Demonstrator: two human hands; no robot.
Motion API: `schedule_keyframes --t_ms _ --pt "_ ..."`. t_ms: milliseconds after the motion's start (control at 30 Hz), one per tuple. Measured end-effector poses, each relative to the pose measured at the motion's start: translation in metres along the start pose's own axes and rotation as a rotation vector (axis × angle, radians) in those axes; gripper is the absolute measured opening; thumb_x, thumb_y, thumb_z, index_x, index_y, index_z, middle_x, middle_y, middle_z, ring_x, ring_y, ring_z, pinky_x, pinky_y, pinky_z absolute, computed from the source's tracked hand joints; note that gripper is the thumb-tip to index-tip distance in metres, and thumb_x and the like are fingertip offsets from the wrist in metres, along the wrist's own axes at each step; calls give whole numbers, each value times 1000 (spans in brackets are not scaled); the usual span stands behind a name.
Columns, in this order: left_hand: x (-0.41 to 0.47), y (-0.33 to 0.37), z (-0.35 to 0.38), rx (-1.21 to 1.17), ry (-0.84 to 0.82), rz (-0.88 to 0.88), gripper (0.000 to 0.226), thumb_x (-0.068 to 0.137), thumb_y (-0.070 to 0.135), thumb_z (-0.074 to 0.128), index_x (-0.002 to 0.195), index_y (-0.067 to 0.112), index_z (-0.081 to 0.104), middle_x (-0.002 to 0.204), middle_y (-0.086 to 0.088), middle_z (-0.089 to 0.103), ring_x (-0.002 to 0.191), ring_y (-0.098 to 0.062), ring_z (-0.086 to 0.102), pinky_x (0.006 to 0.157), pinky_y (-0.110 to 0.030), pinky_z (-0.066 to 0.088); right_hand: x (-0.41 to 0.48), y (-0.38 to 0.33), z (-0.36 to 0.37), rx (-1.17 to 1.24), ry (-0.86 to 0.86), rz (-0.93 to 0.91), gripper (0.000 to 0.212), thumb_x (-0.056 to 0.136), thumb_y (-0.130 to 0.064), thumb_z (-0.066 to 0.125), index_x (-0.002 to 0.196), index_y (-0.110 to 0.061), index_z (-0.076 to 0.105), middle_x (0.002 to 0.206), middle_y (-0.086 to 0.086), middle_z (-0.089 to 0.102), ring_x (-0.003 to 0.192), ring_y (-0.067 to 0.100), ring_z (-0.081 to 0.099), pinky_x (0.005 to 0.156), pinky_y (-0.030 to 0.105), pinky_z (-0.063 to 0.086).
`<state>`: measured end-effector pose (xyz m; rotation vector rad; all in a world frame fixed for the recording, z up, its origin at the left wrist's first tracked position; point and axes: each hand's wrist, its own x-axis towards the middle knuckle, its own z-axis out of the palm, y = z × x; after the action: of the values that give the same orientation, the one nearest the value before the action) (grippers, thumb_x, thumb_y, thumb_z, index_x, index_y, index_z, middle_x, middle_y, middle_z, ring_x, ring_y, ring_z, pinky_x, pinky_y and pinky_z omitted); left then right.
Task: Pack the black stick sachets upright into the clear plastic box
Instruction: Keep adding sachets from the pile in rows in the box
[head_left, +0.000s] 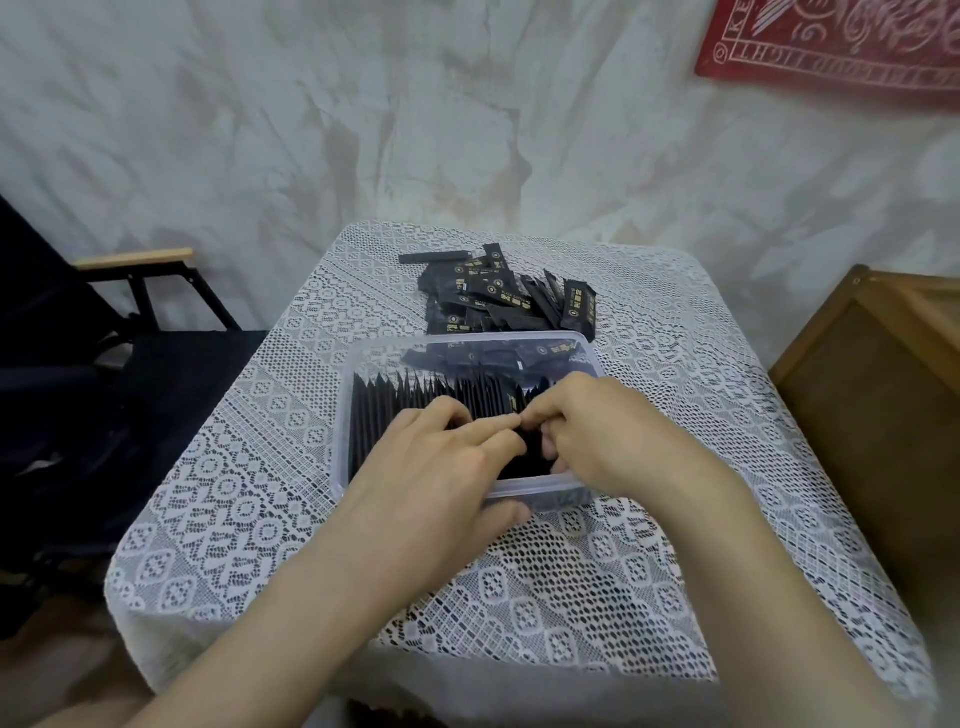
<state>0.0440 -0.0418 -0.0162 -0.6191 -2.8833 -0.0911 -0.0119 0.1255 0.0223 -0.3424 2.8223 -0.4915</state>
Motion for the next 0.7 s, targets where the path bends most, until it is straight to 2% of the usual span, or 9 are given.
schedule_keyframes --t_ms 133,233,300,500,600,700 --pt "-1 2 1 16 38 -9 51 85 63 39 124 37 61 125 21 64 100 -18 54 80 -37 50 -1 5 0 115 4 -23 41 96 -10 47 101 -39 75 98 6 72 89 27 70 83 40 59" --pt "-1 3 3 27 46 1 54 87 61 36 129 40 62 128 19 63 101 -19 55 80 -39 51 -1 13 -1 241 31 -53 38 96 -7 50 109 -32 75 91 1 75 86 24 73 82 42 61" --pt "0 2 4 38 38 10 51 88 60 36 127 42 63 130 18 62 103 -20 54 81 -39 50 0 19 -4 378 77 -57 32 100 -8 53 116 -26 74 88 -3 75 82 16 75 83 36 62" --pt "-1 1 5 72 57 29 42 89 60 46 118 40 68 134 18 60 101 -18 54 78 -36 48 0 35 -13 627 278 -141 15 95 -10 69 103 -20 77 86 1 75 72 9 72 66 23 61" --pt "-1 2 6 77 76 45 34 88 58 57 113 38 69 137 18 60 99 -18 55 75 -34 48 0 42 -13 750 288 -147 14 96 -8 67 98 -17 78 77 5 75 68 12 69 60 23 58" --pt "-1 4 6 69 79 39 33 90 57 51 111 38 68 134 21 61 100 -17 54 75 -34 48 2 49 -13 945 284 -140 16 98 -5 63 100 -11 77 75 7 73 66 13 66 54 21 54"
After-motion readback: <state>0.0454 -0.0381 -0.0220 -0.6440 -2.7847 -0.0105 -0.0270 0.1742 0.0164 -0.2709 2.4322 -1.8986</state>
